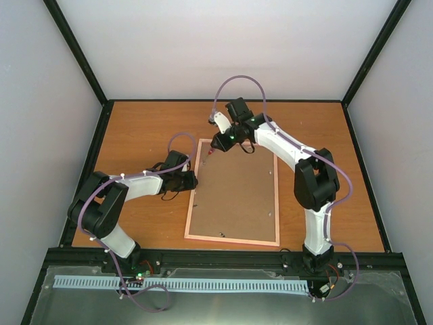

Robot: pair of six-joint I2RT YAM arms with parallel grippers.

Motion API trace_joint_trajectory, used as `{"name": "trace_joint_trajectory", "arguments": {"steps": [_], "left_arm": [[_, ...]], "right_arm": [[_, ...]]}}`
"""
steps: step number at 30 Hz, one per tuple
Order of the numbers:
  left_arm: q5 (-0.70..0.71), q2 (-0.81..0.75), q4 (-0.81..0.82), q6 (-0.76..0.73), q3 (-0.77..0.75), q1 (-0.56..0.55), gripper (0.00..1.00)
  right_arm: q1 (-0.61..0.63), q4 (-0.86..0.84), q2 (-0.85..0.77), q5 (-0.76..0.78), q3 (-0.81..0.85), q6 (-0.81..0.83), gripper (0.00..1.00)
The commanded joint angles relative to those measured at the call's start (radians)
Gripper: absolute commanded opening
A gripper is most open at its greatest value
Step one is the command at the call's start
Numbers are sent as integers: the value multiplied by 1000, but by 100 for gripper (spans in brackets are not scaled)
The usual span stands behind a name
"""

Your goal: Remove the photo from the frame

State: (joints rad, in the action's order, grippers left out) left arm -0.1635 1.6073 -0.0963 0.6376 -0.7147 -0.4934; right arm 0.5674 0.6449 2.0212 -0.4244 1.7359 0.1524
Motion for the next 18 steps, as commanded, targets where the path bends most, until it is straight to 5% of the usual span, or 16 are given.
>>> {"name": "trace_joint_trajectory", "arguments": {"steps": [1, 6, 13, 18], "left_arm": [[14, 48, -13, 16, 6, -5, 1], [23, 40, -45, 0, -47, -4, 1], [52, -93, -164, 2, -116, -5, 37], [37, -228, -238, 25, -69, -11, 45]], "right_arm": [[-14, 61, -90, 74, -48, 19, 3], [-67, 59, -131, 64, -40, 19, 3], [-139, 61, -267, -43, -143, 96, 3], [-140, 13, -442, -92, -361, 192, 3]]}}
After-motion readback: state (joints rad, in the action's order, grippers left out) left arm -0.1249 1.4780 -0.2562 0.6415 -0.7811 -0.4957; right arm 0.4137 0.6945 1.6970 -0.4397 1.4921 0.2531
